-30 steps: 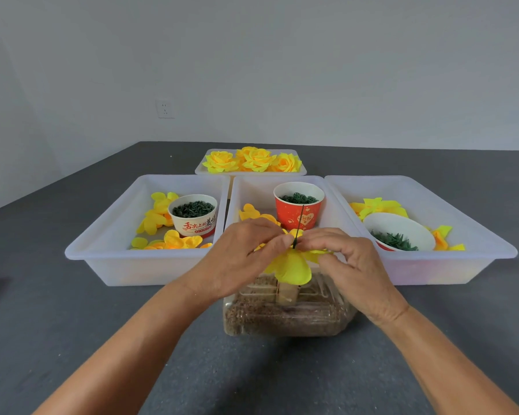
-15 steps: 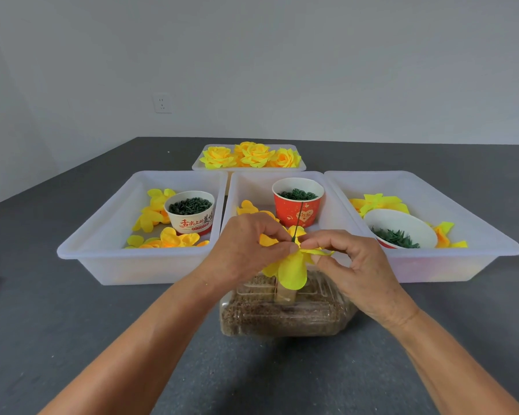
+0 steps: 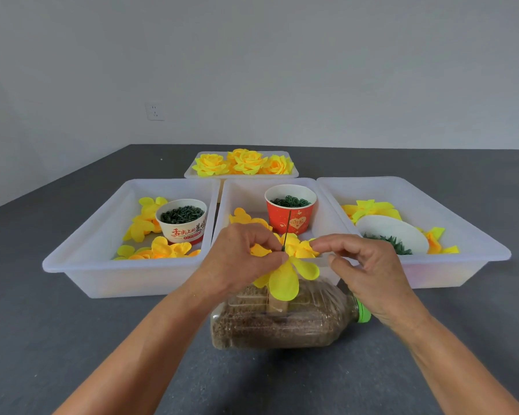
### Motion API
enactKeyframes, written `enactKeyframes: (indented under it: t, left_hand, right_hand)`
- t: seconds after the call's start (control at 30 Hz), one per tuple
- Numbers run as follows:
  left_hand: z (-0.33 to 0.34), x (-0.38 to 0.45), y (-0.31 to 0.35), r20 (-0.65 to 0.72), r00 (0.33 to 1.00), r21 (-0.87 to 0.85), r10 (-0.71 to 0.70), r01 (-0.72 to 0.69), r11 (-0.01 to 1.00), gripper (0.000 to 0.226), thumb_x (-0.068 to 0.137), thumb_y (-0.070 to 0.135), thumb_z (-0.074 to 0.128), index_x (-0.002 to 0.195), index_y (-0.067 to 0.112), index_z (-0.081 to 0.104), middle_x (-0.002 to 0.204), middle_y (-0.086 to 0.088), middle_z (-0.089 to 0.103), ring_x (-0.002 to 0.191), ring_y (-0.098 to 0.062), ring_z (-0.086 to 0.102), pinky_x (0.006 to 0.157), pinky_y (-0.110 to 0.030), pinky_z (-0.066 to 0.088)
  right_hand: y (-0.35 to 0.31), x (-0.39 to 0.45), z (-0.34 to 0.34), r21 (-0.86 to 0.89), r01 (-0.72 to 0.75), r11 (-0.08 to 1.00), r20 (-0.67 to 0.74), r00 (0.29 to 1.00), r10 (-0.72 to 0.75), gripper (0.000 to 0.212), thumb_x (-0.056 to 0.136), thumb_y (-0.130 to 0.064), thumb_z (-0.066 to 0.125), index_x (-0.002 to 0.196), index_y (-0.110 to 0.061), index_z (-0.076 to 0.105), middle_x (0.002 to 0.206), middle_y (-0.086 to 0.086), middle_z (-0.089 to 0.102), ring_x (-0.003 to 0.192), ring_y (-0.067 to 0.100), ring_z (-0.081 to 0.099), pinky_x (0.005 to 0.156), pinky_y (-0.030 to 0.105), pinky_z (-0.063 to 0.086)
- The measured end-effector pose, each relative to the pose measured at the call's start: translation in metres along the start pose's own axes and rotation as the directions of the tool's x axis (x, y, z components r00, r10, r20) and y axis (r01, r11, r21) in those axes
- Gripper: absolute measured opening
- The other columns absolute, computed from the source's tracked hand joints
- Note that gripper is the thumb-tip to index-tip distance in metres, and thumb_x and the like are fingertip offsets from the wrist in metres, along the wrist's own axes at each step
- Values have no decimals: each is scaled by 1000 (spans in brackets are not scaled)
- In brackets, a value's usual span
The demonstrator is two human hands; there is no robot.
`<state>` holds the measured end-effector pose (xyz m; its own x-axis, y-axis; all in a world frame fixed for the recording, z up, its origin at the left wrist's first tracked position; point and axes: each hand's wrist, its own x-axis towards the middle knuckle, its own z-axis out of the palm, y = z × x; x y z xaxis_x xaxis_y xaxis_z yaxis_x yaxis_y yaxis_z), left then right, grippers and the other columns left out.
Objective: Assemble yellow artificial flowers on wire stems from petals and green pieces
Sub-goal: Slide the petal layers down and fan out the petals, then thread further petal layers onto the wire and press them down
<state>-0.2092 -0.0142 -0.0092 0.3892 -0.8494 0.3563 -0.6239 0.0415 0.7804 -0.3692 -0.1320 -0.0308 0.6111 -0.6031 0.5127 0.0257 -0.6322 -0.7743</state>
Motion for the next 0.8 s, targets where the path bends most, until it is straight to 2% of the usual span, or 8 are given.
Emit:
enactKeyframes:
  t: [0.1,0.27,0.37,0.47,0.57,0.67,0.73,0.8]
  left_hand:
    - [5,-3,-3,-52,998,-62,-30,27,998,23,75,11,74,60,25,64,73,5,66,81,-18,62,81,-37,48]
    - [3,-2,-6,-25,999,-90,-29,26,996,29,74,12,75,55,29,62,74,6,65,79,-15,62,78,-30,48]
    - [1,2,-5,3,1000,-74,-20,20,997,28,74,12,75,55,27,62,74,6,65,77,-14,61,74,-27,48]
    - [1,3,-5,11,1000,-77,-6,7,997,29,74,10,75,55,27,61,73,5,65,76,-13,62,73,-27,49]
    - [2,3,-7,4,1000,-82,4,-4,997,31,74,9,75,55,28,60,74,5,65,76,-12,62,75,-27,50]
    - [3,2,-9,0,1000,-96,11,-11,995,31,74,9,74,54,28,59,73,6,64,76,-12,61,75,-25,48]
    - [4,3,-9,-4,1000,-99,9,-9,995,32,74,8,74,54,28,59,72,5,64,76,-14,61,74,-25,48]
    - [5,3,-8,-14,1000,-99,10,-11,995,33,74,7,74,53,28,58,71,4,64,76,-16,61,73,-24,48]
  right_hand:
    - [0,10,2,-6,3,1000,-59,998,-4,44,82,10,58,81,-31,71,86,-19,71,87,-5,64,81,9,46]
    - [5,59,3,-54,-11,999,-118,993,4,33,82,12,53,86,-13,74,69,-20,65,53,-13,54,52,1,36]
    - [15,98,10,-173,-64,983,-111,993,45,25,84,5,55,90,-9,74,90,2,72,79,-1,64,71,14,48]
    - [27,130,19,-367,-101,925,-6,994,106,19,88,-2,56,97,-6,73,103,8,71,98,19,63,90,28,46]
    - [34,144,25,-438,-114,892,17,991,135,18,87,-6,59,99,-6,73,104,8,71,95,19,64,87,27,47]
    - [34,133,28,-360,-84,929,-14,996,84,8,80,-11,68,83,-10,75,79,-1,71,71,6,61,69,19,46]
    - [38,122,32,-421,-45,906,122,987,106,5,74,-11,71,72,-12,75,67,-7,68,63,5,59,65,23,48]
    - [45,116,41,-564,-19,826,318,918,238,9,72,-14,74,77,-7,74,76,3,71,74,17,64,69,30,51]
